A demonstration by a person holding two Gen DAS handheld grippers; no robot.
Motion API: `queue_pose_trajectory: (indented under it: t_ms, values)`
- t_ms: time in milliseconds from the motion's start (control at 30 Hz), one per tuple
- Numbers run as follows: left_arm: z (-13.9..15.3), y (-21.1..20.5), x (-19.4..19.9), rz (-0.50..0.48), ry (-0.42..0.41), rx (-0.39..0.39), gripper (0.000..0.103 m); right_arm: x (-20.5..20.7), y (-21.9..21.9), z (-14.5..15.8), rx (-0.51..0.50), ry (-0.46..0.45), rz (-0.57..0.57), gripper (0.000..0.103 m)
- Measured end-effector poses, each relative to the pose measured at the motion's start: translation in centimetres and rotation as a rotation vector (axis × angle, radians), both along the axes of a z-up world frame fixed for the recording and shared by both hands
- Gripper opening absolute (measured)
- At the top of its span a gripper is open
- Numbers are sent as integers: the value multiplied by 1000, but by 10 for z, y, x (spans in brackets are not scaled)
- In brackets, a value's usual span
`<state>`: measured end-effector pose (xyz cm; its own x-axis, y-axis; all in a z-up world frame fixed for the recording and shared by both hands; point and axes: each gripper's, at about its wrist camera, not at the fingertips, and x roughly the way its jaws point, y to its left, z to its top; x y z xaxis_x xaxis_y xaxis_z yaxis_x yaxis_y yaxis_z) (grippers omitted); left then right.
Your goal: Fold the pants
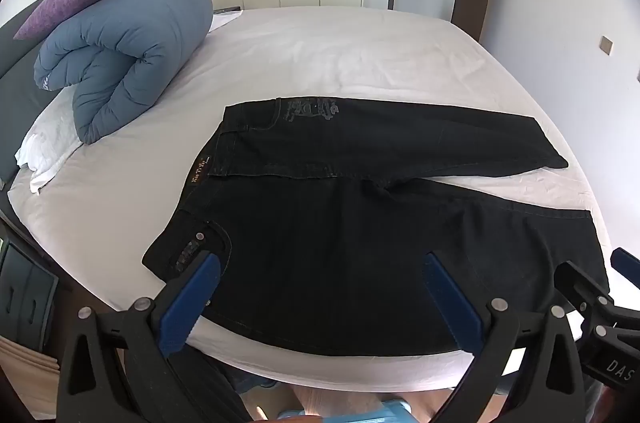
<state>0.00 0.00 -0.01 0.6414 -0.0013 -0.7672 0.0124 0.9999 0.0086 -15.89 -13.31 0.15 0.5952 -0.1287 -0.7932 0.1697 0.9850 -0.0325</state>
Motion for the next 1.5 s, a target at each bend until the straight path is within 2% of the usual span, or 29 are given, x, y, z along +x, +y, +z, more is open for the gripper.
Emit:
queue_pose_trajectory:
  t_ms: [567, 800, 1500]
  values:
    - [-5, -3, -3, -1, 1, 2, 103, -1, -2, -2, 4, 2, 0, 103]
    - [-5, -3, -3, 1, 3, 4, 103, 2, 3, -12, 6, 3, 3, 103]
    - [-6, 1, -2, 1, 6, 5, 103, 0, 5, -12, 14, 4, 5, 103]
